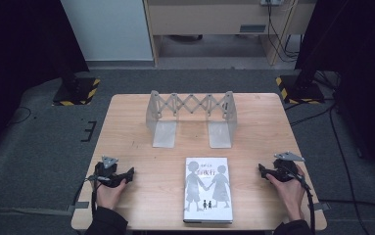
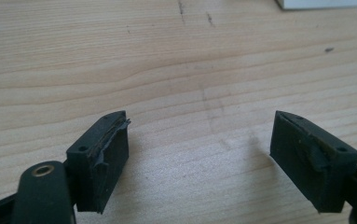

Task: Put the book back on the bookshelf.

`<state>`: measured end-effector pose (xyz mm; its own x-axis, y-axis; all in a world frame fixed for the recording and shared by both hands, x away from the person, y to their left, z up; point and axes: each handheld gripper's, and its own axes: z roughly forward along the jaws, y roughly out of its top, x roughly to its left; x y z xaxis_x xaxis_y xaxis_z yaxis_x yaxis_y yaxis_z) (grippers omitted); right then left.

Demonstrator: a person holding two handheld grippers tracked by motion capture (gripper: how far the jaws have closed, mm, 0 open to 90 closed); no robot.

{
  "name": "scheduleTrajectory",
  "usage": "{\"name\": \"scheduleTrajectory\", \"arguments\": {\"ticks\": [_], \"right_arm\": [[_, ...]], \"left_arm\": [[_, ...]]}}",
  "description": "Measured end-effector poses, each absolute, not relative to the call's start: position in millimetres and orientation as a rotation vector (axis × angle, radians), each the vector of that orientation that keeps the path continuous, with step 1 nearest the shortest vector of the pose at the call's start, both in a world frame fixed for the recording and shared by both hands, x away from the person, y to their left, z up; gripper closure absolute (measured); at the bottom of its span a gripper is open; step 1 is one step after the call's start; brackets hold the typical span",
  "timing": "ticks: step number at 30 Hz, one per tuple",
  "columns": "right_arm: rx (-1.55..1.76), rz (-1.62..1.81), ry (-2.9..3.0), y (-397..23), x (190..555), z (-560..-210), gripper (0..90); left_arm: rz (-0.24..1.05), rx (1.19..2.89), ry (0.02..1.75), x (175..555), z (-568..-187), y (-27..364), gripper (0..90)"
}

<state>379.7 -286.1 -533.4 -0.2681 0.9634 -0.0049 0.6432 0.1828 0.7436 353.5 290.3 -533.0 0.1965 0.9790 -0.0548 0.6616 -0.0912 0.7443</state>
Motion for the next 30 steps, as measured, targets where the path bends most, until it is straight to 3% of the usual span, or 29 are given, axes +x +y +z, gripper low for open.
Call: {"name": "scheduleTrajectory", "arguments": {"ticks": [30], "right_arm": [[1.421,1.1,1.951,-269.4,365.9,-506.2,22.6]], "left_arm": [[0.594,1.767,1.292,339.4,-505.9,253.3,19.9]]}}
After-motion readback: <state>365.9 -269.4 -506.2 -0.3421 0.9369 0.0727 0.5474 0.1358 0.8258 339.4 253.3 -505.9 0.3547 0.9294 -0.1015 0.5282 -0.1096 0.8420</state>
